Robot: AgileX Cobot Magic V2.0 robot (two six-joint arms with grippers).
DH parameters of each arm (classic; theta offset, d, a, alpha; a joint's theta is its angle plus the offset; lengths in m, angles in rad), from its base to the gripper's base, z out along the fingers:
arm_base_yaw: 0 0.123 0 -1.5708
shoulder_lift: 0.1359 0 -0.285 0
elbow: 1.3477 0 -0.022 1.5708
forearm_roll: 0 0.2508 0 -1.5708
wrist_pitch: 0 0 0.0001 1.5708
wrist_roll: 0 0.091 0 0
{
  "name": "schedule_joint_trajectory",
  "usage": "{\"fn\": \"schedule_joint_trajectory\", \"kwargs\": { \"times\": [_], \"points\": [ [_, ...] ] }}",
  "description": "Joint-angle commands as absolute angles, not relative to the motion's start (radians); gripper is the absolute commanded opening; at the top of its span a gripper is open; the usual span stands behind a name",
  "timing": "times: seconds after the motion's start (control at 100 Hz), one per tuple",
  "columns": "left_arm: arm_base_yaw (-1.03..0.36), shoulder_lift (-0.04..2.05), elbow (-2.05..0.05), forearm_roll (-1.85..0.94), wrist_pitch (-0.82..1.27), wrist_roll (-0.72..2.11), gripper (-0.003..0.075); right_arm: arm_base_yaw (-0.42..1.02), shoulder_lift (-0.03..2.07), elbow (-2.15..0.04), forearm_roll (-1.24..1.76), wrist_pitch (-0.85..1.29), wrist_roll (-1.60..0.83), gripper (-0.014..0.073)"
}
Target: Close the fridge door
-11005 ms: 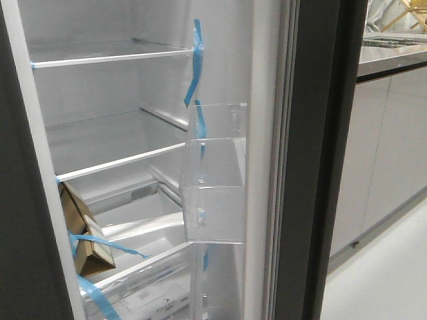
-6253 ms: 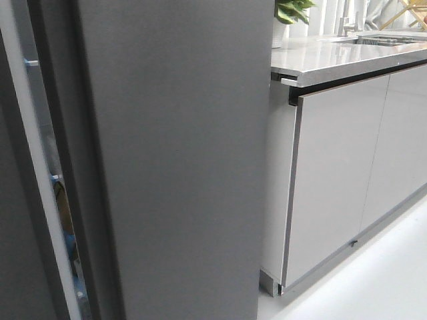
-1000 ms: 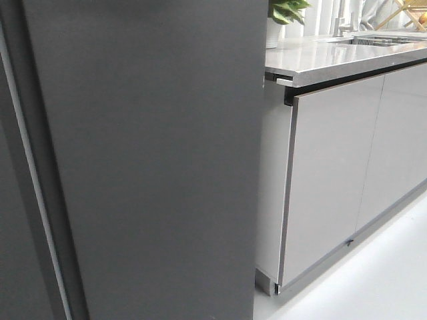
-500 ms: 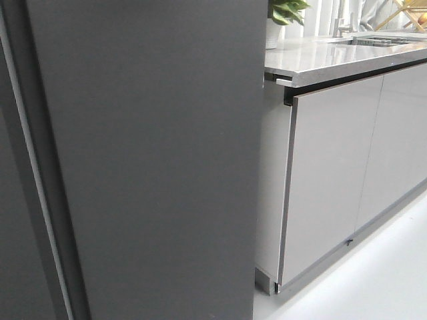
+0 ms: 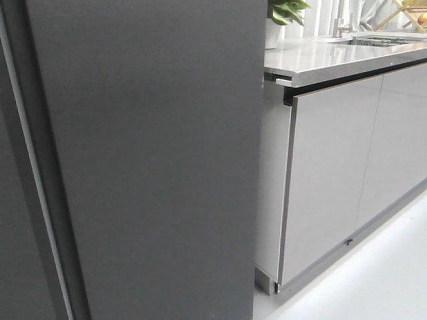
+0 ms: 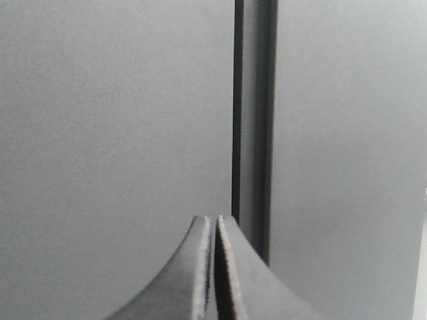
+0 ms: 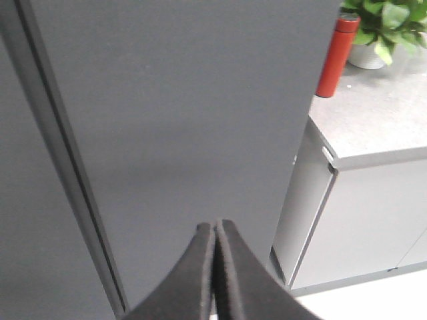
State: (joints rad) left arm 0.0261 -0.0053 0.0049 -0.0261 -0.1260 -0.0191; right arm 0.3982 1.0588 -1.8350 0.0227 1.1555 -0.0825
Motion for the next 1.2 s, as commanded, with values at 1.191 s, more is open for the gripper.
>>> {"fn": "schedule_joint_trajectory", "kwargs": {
  "times": [1.191],
  "points": [
    [0.025,-0.016,0.040,-0.030,-0.200,-0.023,-0.0020,0.392,0.453,-1.299,0.088,1.075,-0.015,-0.0046]
  ]
}}
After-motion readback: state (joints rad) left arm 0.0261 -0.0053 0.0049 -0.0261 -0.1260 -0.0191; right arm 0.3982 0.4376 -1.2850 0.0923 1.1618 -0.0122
